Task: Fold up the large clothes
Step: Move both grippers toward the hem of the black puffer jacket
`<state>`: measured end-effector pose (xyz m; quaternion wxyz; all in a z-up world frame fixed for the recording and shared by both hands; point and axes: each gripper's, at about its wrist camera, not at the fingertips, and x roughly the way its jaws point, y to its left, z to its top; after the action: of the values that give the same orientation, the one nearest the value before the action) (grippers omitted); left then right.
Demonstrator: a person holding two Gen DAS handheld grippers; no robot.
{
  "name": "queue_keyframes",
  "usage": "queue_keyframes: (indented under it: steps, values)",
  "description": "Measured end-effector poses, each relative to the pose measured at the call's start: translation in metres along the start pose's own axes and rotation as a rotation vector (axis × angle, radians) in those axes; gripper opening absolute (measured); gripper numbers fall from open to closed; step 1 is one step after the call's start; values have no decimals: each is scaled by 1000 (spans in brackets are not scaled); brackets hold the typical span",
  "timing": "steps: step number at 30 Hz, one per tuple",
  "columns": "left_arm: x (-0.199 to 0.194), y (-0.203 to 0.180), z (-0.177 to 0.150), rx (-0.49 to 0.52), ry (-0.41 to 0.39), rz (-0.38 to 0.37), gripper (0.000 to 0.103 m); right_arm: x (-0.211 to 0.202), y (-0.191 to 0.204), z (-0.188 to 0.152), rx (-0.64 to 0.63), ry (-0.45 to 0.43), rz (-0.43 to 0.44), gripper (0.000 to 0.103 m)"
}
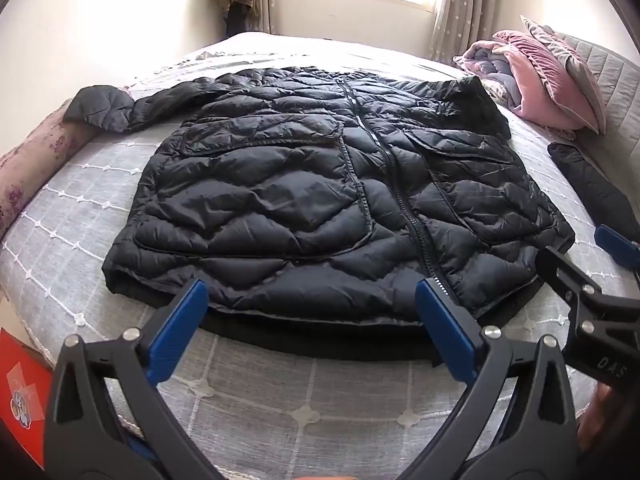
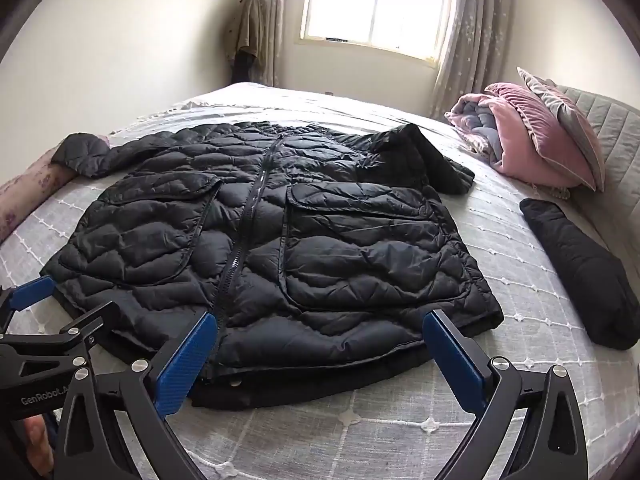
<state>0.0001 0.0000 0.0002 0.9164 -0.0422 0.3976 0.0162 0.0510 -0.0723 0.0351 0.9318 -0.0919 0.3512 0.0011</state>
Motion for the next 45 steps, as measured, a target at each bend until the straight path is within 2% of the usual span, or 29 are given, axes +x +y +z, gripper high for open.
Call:
queue_keyframes:
  steps: [10, 25, 27, 34, 45]
  values:
    - [3, 8, 3, -10, 7, 2, 103, 0, 0, -3, 17, -3, 17, 103]
    - [3, 3, -4, 9, -24, 33, 103, 1, -2, 0, 16, -8, 16, 103]
    - [3, 3, -4, -10, -10, 16, 103, 2, -2, -1, 19, -8, 16, 103]
    - [1, 9, -3, -19, -113, 23, 103, 5, -6, -2, 34, 11, 27, 103]
    - [4, 22, -2, -48, -55, 33, 103, 8, -7, -1, 55, 37, 37, 103]
